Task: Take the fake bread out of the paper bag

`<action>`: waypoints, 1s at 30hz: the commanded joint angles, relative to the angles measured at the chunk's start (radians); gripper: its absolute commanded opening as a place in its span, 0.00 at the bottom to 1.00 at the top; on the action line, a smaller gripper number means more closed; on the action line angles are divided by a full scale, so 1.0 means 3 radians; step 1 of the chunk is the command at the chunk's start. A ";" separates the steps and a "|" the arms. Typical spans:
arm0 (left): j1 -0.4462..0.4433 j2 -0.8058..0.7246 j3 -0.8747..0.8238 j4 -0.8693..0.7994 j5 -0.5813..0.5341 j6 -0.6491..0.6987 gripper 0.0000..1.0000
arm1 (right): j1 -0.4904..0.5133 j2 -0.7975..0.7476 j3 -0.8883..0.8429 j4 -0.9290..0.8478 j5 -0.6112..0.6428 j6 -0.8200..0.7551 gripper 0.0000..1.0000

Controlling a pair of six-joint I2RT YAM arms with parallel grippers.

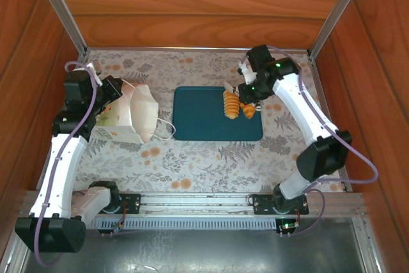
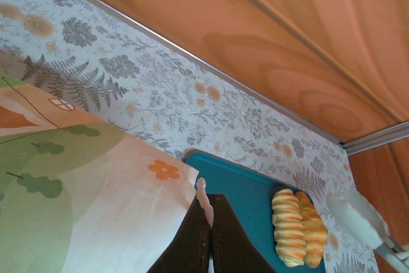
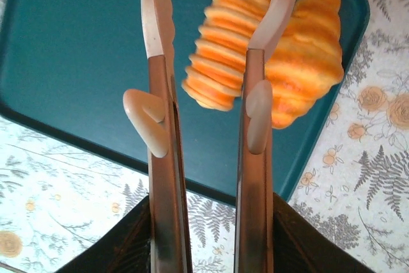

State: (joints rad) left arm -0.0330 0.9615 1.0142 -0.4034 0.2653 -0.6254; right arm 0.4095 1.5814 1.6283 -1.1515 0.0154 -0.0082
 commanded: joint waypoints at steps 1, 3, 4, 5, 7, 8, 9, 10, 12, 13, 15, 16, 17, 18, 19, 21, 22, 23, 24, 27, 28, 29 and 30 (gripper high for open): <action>-0.0002 -0.0088 -0.0003 0.0063 -0.0042 0.0038 0.00 | -0.0030 -0.0244 -0.0200 0.0305 -0.0366 0.0009 0.43; -0.0002 -0.0120 -0.0003 0.0030 -0.0093 0.0067 0.00 | -0.0028 -0.0430 -0.0394 0.0552 -0.0562 0.0006 0.42; -0.0002 -0.0144 -0.0004 0.0008 -0.0128 0.0084 0.00 | -0.0028 -0.0524 -0.0500 0.0682 -0.0663 0.0006 0.42; -0.0002 -0.0165 -0.0002 -0.0016 -0.0159 0.0097 0.00 | -0.0024 -0.0605 -0.0591 0.0798 -0.0757 0.0009 0.41; -0.0002 -0.0217 -0.0010 -0.0073 -0.0235 0.0136 0.00 | -0.0022 -0.0770 -0.0774 0.1010 -0.1010 0.0026 0.41; -0.0002 -0.0236 -0.0015 -0.0093 -0.0266 0.0150 0.00 | -0.0025 -0.0822 -0.0834 0.1071 -0.1123 0.0027 0.41; -0.0002 -0.0255 -0.0021 -0.0109 -0.0292 0.0162 0.00 | -0.0017 -0.0865 -0.0880 0.1122 -0.1266 0.0038 0.41; -0.0002 -0.0270 -0.0024 -0.0129 -0.0310 0.0175 0.00 | -0.0015 -0.0896 -0.0923 0.1159 -0.1409 0.0051 0.41; 0.0002 -0.0280 -0.0022 -0.0154 -0.0327 0.0188 0.00 | 0.0013 -0.0923 -0.0997 0.1226 -0.1650 0.0109 0.40; 0.0004 -0.0274 -0.0019 -0.0170 -0.0336 0.0196 0.00 | 0.0040 -0.0921 -0.1044 0.1267 -0.1759 0.0150 0.40; 0.0004 -0.0280 0.0001 -0.0198 -0.0347 0.0220 0.00 | 0.0119 -0.0906 -0.1135 0.1352 -0.1907 0.0231 0.40; 0.0004 -0.0285 0.0013 -0.0230 -0.0355 0.0240 0.00 | 0.0180 -0.0895 -0.1174 0.1393 -0.1954 0.0267 0.40; 0.0001 -0.0294 0.0020 -0.0257 -0.0365 0.0257 0.00 | 0.0251 -0.0881 -0.1200 0.1411 -0.1971 0.0282 0.39; 0.0003 -0.0309 0.0025 -0.0290 -0.0382 0.0277 0.00 | 0.0347 -0.0865 -0.1235 0.1438 -0.1996 0.0292 0.39; 0.0002 -0.0320 0.0026 -0.0315 -0.0398 0.0291 0.00 | 0.0452 -0.0855 -0.1270 0.1476 -0.2011 0.0303 0.39; 0.0003 -0.0331 0.0029 -0.0341 -0.0395 0.0335 0.00 | 0.0674 -0.0825 -0.1315 0.1569 -0.1987 0.0327 0.39; 0.0003 -0.0323 0.0045 -0.0364 -0.0378 0.0361 0.00 | 0.0785 -0.0795 -0.1337 0.1636 -0.1984 0.0351 0.40; 0.0002 -0.0313 0.0068 -0.0397 -0.0359 0.0383 0.00 | 0.0901 -0.0755 -0.1337 0.1684 -0.1983 0.0360 0.39; 0.0004 -0.0314 0.0086 -0.0420 -0.0347 0.0400 0.00 | 0.0995 -0.0709 -0.1331 0.1721 -0.1978 0.0360 0.40; 0.0005 -0.0319 0.0111 -0.0478 -0.0352 0.0422 0.00 | 0.1295 -0.0532 -0.1264 0.1836 -0.1872 0.0341 0.40; 0.0005 -0.0326 0.0118 -0.0488 -0.0354 0.0426 0.00 | 0.1389 -0.0463 -0.1234 0.1885 -0.1844 0.0326 0.40; 0.0006 -0.0330 0.0125 -0.0491 -0.0353 0.0431 0.00 | 0.1487 -0.0383 -0.1197 0.1928 -0.1813 0.0312 0.40; 0.0003 -0.0332 0.0133 -0.0496 -0.0348 0.0429 0.00 | 0.1568 -0.0304 -0.1154 0.1959 -0.1772 0.0295 0.39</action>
State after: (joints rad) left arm -0.0330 0.8776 1.0187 -0.5282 0.1688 -0.5220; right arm 0.8276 1.4490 1.2415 -0.6422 -0.5190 0.0875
